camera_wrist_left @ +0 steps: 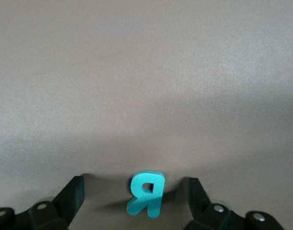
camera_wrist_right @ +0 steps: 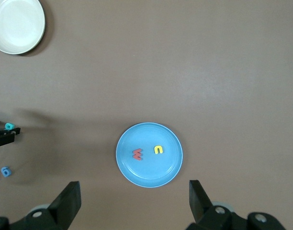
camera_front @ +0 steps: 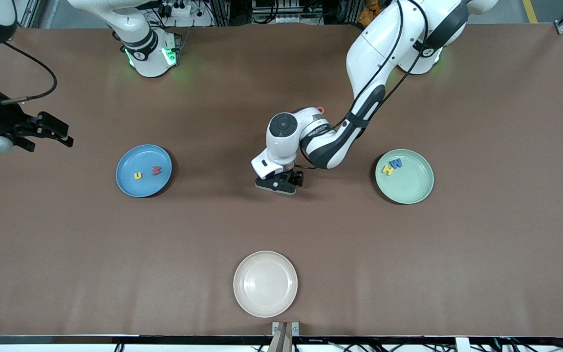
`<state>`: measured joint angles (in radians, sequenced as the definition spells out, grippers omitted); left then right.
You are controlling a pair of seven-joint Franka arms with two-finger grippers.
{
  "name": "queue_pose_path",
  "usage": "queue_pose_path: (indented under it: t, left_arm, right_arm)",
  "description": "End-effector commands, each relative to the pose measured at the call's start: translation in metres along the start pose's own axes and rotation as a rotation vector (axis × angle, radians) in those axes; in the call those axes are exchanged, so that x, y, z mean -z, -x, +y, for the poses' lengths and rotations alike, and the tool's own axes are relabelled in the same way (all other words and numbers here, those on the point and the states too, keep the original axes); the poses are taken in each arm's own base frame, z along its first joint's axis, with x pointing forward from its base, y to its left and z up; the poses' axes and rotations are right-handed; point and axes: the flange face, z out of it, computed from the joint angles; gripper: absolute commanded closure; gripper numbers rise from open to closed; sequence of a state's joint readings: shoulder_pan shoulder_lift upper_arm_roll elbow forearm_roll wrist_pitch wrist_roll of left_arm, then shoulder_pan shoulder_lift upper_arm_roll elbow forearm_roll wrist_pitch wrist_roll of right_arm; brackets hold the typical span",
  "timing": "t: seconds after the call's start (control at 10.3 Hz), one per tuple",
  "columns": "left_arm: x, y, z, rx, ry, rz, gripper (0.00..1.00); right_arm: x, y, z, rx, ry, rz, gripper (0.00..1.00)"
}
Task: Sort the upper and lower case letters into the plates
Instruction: 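Lower the left gripper and grasp the teal R letter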
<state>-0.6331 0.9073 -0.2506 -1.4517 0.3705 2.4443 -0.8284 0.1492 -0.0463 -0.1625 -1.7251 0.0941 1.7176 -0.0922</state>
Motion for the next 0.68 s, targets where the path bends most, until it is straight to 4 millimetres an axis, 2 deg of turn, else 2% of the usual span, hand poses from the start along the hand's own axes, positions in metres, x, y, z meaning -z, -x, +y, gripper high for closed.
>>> queue_pose_path:
  t: [0.0,0.1,0.19,0.29,0.39,0.48,0.58]
  left_arm:
    - [0.001,-0.003,0.005,0.01,-0.017,0.021,0.22]
    - [-0.001,-0.003,0.005,0.01,-0.018,0.019,0.35]
    - [0.001,-0.003,0.005,0.015,-0.017,0.02,0.42]
    - [0.001,-0.003,0.005,0.015,-0.017,0.02,0.42]
    - [-0.001,-0.003,0.005,0.015,-0.017,0.019,0.44]
    - [0.001,-0.003,0.005,0.015,-0.017,0.02,0.51]
    - [0.0,-0.003,0.005,0.029,-0.017,0.018,0.52]
  right_arm:
    - [0.025,0.005,-0.004,0.014,-0.003,0.007,0.0]
    - [0.038,0.006,-0.007,0.027,0.039,0.013,0.0]
    - [0.057,0.008,-0.012,0.047,0.095,0.003,0.0]
    - [0.064,0.01,-0.015,0.042,0.099,-0.015,0.0]
    - [0.065,0.011,-0.016,-0.001,0.097,-0.015,0.0]
    - [0.064,0.011,-0.024,-0.041,0.098,-0.013,0.0]
    - [0.061,0.011,-0.035,-0.049,0.103,-0.015,0.0]
